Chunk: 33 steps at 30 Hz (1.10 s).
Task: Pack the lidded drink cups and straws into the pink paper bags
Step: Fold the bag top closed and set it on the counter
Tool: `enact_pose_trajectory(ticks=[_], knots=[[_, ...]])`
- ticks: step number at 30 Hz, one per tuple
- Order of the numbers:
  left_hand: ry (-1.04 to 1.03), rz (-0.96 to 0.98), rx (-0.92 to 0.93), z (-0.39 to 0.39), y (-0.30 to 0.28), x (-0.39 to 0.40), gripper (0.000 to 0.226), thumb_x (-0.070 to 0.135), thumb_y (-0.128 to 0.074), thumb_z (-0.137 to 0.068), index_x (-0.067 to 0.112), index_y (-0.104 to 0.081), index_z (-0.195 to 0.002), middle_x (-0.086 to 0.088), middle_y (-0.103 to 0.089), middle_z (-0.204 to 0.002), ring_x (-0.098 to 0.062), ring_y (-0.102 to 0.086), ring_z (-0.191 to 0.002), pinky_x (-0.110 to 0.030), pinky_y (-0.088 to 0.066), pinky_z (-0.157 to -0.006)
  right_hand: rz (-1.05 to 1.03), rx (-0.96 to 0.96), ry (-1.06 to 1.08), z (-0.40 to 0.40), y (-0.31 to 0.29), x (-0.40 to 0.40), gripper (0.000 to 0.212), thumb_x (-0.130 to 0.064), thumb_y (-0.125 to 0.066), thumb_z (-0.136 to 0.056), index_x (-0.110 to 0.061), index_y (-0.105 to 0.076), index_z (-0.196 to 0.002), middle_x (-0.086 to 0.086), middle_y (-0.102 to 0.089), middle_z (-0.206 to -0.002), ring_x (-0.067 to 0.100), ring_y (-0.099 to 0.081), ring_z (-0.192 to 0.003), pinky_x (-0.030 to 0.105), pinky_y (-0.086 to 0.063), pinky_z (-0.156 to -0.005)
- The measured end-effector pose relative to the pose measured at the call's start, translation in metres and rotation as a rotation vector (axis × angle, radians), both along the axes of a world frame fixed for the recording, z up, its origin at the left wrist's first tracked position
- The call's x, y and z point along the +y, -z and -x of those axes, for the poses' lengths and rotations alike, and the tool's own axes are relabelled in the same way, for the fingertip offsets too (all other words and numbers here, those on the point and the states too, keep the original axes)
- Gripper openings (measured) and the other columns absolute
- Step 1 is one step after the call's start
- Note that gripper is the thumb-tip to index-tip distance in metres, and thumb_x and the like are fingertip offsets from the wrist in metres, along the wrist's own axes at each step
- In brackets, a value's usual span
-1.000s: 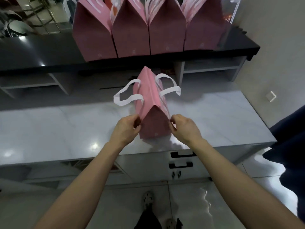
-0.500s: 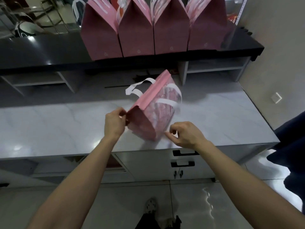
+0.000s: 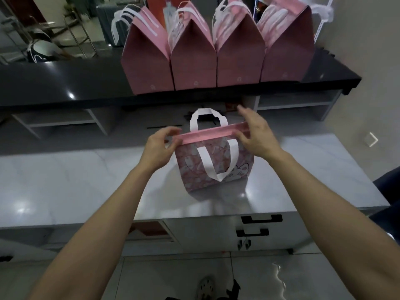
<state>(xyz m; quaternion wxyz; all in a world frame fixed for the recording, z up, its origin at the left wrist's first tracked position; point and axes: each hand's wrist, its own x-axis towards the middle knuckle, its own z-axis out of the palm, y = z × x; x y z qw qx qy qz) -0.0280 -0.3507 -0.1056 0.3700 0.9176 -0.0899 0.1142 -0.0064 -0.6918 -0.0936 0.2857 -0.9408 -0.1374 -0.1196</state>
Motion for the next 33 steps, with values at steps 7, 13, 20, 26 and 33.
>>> enact_pose_trajectory(ticks=[7, 13, 20, 26, 33], knots=[[0.107, -0.304, -0.064, -0.029, -0.018, 0.008, 0.024, 0.039, -0.072, -0.103, 0.030, -0.077, -0.125, 0.010, -0.061, -0.120, -0.012, -0.056, -0.116, -0.039, -0.053, -0.100, 0.268, -0.059, -0.125, -0.008, -0.021, 0.009, 0.054, -0.068, -0.073, -0.089, -0.030, -0.072, -0.127, -0.010, -0.063, -0.121, 0.016, -0.050, -0.122, 0.045, -0.043, -0.112], [0.257, -0.360, -0.080, -0.039, -0.030, -0.006, 0.031, 0.050, -0.079, -0.095, 0.030, -0.081, -0.119, 0.013, -0.058, -0.111, -0.012, -0.054, -0.108, -0.034, -0.051, -0.091, 0.339, -0.005, -0.292, -0.015, -0.040, 0.059, 0.025, -0.052, -0.078, -0.090, -0.030, -0.077, -0.102, -0.019, -0.059, -0.094, 0.012, -0.058, -0.097, 0.036, -0.052, -0.084], [0.340, -0.516, -0.352, -0.044, -0.025, -0.010, 0.020, 0.032, -0.077, -0.099, 0.012, -0.078, -0.097, 0.000, -0.067, -0.090, -0.023, -0.057, -0.086, -0.043, -0.049, -0.083, 0.397, -0.059, -0.317, -0.015, -0.032, 0.071, 0.016, -0.032, -0.068, -0.101, -0.017, -0.075, -0.099, -0.004, -0.065, -0.099, 0.022, -0.058, -0.099, 0.045, -0.051, -0.091], [0.329, -0.546, -0.384, -0.050, -0.017, 0.003, 0.020, 0.031, -0.070, -0.105, 0.012, -0.074, -0.102, -0.003, -0.069, -0.099, -0.023, -0.059, -0.090, -0.038, -0.049, -0.083, 0.353, 0.018, -0.217, -0.014, -0.035, 0.036, 0.017, -0.038, -0.071, -0.101, -0.021, -0.075, -0.105, -0.009, -0.060, -0.101, 0.019, -0.057, -0.102, 0.042, -0.052, -0.092], [0.299, -0.615, -0.358, -0.064, -0.018, 0.025, 0.014, 0.028, -0.072, -0.103, 0.016, -0.076, -0.107, -0.001, -0.072, -0.101, -0.022, -0.060, -0.094, -0.039, -0.048, -0.087, 0.356, 0.115, -0.124, -0.012, -0.035, 0.006, 0.015, -0.038, -0.073, -0.099, -0.023, -0.071, -0.098, -0.012, -0.055, -0.096, 0.017, -0.059, -0.091, 0.040, -0.056, -0.081]])
